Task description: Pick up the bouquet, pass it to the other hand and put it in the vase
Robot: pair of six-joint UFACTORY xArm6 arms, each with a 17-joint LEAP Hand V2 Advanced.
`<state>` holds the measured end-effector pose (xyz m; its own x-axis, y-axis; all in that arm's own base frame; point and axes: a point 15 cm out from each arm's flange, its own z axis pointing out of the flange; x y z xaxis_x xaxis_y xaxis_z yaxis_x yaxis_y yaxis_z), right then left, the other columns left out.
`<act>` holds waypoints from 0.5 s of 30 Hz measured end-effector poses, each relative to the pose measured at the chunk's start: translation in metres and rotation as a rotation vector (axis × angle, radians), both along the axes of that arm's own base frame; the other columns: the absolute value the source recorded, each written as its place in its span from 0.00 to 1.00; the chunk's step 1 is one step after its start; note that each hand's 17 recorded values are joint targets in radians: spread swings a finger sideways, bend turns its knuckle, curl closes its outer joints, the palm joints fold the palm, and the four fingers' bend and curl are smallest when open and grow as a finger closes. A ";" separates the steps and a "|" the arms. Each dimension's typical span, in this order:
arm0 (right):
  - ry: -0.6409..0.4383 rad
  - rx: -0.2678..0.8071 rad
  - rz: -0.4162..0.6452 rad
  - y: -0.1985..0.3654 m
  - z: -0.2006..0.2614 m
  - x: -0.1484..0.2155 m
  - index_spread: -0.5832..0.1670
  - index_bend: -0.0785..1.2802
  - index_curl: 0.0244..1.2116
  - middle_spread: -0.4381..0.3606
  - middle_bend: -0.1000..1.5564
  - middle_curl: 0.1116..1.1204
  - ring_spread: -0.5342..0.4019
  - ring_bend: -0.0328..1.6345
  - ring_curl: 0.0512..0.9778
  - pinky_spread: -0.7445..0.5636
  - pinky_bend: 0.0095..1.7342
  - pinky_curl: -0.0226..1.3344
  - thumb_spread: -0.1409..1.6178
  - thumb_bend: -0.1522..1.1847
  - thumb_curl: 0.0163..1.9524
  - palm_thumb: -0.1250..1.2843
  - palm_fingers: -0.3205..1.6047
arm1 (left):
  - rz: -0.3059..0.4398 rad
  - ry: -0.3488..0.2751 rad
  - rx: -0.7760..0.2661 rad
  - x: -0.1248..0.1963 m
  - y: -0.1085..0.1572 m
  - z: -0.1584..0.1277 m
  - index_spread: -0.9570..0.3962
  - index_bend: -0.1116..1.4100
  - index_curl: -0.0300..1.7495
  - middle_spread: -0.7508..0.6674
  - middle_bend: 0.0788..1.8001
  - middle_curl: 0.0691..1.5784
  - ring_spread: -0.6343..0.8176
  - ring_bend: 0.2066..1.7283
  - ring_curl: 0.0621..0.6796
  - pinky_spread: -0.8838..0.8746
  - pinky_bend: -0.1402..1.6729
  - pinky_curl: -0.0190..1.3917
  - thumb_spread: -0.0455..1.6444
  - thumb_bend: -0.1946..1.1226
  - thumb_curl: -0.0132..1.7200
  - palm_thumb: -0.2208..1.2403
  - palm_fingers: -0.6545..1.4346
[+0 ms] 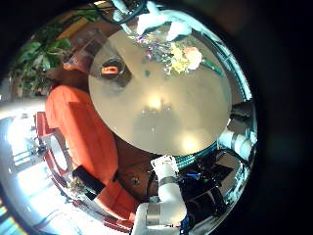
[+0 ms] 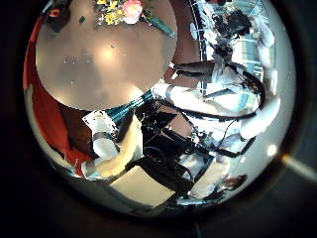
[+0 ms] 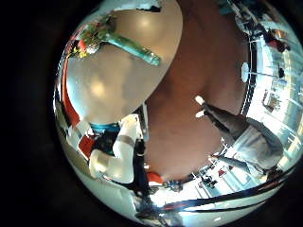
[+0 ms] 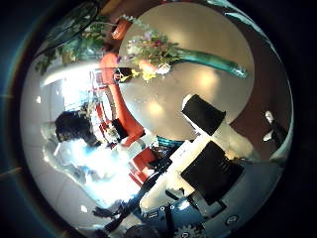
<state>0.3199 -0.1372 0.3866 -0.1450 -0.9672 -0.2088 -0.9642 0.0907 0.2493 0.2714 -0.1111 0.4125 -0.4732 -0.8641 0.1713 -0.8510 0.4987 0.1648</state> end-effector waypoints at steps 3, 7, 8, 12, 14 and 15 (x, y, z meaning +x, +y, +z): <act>0.035 0.022 -0.021 -0.013 -0.016 0.009 0.27 0.18 0.23 0.42 0.26 0.27 0.46 0.44 0.15 0.82 0.32 0.09 0.71 0.10 0.21 0.56 0.37 | -0.014 -0.002 -0.008 -0.002 -0.001 0.000 0.74 0.20 0.22 0.85 0.06 0.16 0.84 0.11 0.26 0.81 0.18 0.20 0.68 0.13 0.20 0.46 0.33; 0.097 0.055 -0.032 -0.019 -0.045 0.016 0.29 0.18 0.23 0.42 0.26 0.28 0.46 0.45 0.15 0.81 0.31 0.09 0.70 0.09 0.21 0.55 0.36 | -0.042 -0.004 -0.015 -0.003 0.000 0.000 0.74 0.20 0.23 0.85 0.06 0.16 0.84 0.11 0.26 0.81 0.18 0.20 0.68 0.13 0.20 0.46 0.34; 0.098 0.054 -0.035 -0.021 -0.050 0.019 0.30 0.18 0.23 0.42 0.26 0.28 0.46 0.45 0.15 0.80 0.31 0.09 0.70 0.10 0.21 0.55 0.36 | -0.046 -0.004 -0.015 -0.003 0.000 -0.001 0.74 0.20 0.23 0.85 0.06 0.16 0.84 0.11 0.26 0.81 0.18 0.20 0.68 0.13 0.20 0.46 0.34; 0.063 0.030 -0.048 -0.032 -0.073 0.038 0.33 0.19 0.24 0.42 0.26 0.28 0.45 0.45 0.16 0.78 0.31 0.09 0.69 0.09 0.21 0.55 0.36 | -0.057 0.004 -0.014 -0.008 0.001 -0.005 0.74 0.20 0.23 0.85 0.06 0.16 0.84 0.11 0.26 0.81 0.18 0.20 0.68 0.13 0.20 0.45 0.34; 0.078 0.034 -0.051 -0.031 -0.090 0.038 0.33 0.19 0.24 0.42 0.26 0.28 0.44 0.45 0.16 0.78 0.30 0.09 0.68 0.09 0.21 0.55 0.36 | -0.064 0.005 -0.014 -0.009 0.002 -0.006 0.74 0.20 0.23 0.85 0.07 0.16 0.84 0.11 0.26 0.81 0.18 0.19 0.68 0.13 0.20 0.45 0.34; 0.087 0.037 -0.054 -0.030 -0.100 0.036 0.34 0.19 0.24 0.42 0.27 0.28 0.43 0.45 0.16 0.78 0.30 0.09 0.68 0.09 0.21 0.55 0.36 | -0.065 0.006 -0.014 -0.009 0.002 -0.006 0.74 0.20 0.23 0.85 0.07 0.16 0.84 0.11 0.26 0.81 0.18 0.19 0.68 0.13 0.20 0.45 0.34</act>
